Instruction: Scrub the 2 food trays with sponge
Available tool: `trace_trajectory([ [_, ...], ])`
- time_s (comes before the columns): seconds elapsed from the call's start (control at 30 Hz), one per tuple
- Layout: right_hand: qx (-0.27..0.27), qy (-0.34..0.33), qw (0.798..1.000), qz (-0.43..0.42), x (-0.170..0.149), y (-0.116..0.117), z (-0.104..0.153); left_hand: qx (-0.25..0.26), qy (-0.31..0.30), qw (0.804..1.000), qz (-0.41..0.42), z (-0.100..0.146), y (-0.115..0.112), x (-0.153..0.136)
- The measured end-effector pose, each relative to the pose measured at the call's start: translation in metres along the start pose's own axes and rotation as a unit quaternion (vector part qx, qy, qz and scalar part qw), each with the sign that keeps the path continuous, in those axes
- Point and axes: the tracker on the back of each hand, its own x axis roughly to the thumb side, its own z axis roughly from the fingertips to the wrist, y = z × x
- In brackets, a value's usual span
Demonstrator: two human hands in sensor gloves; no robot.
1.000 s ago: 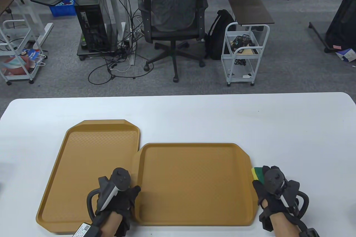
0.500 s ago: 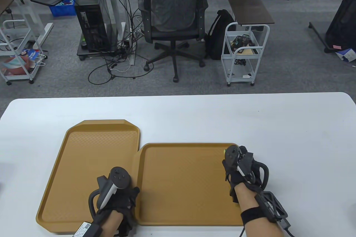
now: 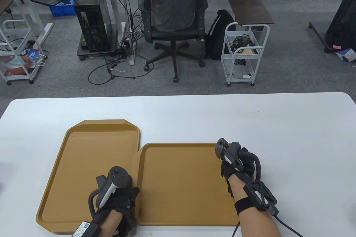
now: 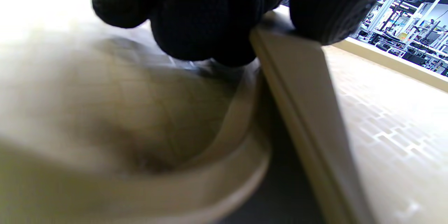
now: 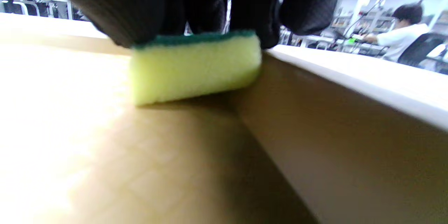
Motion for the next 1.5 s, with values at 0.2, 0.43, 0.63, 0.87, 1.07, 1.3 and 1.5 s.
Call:
trace_trajectory([
  [0.2, -0.009, -0.011, 0.999, -0.041, 0.011, -0.001, 0.001, -0.004, -0.001, 1.0, 0.005, 0.0, 0.001, -0.001],
  [0.43, -0.008, -0.072, 0.986, -0.147, 0.058, 0.0, 0.01, -0.014, -0.002, 1.0, 0.021, -0.002, 0.002, -0.004],
  [0.63, -0.006, -0.129, 0.975, -0.181, 0.118, 0.0, 0.022, -0.02, -0.001, 0.999, 0.03, -0.003, 0.003, -0.006],
  [0.87, 0.002, -0.177, 0.962, -0.206, 0.178, 0.0, 0.034, -0.025, 0.001, 0.999, 0.04, -0.003, 0.004, -0.008],
  [1.07, -0.001, -0.194, 0.957, -0.215, 0.201, 0.002, 0.039, -0.027, 0.001, 0.999, 0.042, -0.003, 0.004, -0.009],
  [1.3, 0.005, -0.206, 0.955, -0.215, 0.214, 0.002, 0.042, -0.028, -0.001, 0.999, 0.043, -0.004, 0.005, -0.009],
  [1.5, 0.016, -0.217, 0.955, -0.203, 0.22, 0.002, 0.047, -0.028, -0.001, 0.999, 0.043, -0.004, 0.005, -0.009],
])
